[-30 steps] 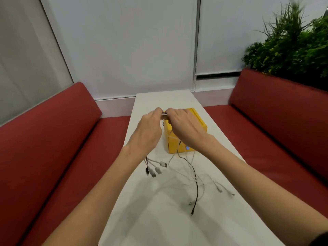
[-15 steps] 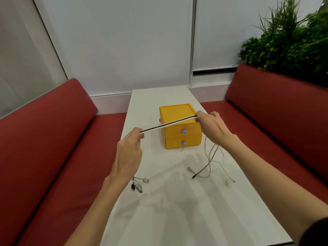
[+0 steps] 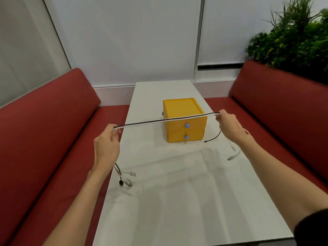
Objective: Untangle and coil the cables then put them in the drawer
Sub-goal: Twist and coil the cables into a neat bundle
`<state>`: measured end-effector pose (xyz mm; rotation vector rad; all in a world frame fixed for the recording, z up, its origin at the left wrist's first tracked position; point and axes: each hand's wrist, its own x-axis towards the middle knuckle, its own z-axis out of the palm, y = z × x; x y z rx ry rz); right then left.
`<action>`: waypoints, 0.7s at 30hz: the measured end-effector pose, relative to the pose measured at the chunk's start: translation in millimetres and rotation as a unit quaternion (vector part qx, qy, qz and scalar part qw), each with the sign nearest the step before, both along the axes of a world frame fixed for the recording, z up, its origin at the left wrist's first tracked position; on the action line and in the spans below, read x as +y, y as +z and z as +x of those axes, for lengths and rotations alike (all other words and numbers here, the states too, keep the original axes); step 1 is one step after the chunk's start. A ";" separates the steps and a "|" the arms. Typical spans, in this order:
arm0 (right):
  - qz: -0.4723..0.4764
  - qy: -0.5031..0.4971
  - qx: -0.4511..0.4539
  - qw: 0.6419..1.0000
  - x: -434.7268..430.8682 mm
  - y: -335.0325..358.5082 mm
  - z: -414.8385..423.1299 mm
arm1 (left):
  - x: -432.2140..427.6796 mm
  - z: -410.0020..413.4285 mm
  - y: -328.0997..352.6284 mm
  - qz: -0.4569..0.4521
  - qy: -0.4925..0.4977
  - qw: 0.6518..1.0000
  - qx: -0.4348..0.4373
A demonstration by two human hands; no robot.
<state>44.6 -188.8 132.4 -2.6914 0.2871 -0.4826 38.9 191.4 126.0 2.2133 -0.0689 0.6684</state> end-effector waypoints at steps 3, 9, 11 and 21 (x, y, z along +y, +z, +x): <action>0.027 -0.020 0.000 0.999 -3.9 -4.0 -3.1 | 1.5 9.2 -7.7 -0.017 0.008 1.000 0.016; 0.056 0.001 -0.040 0.998 4.6 12.0 0.1 | -1.7 18.9 -42.7 -0.058 0.017 0.993 0.101; 0.042 0.012 -0.062 0.997 8.3 27.3 -1.4 | -4.3 14.2 -53.9 -0.045 -0.005 0.990 0.136; -0.071 0.092 -0.084 0.990 37.4 63.4 -2.4 | -13.1 17.5 -0.5 0.144 -0.211 0.852 0.456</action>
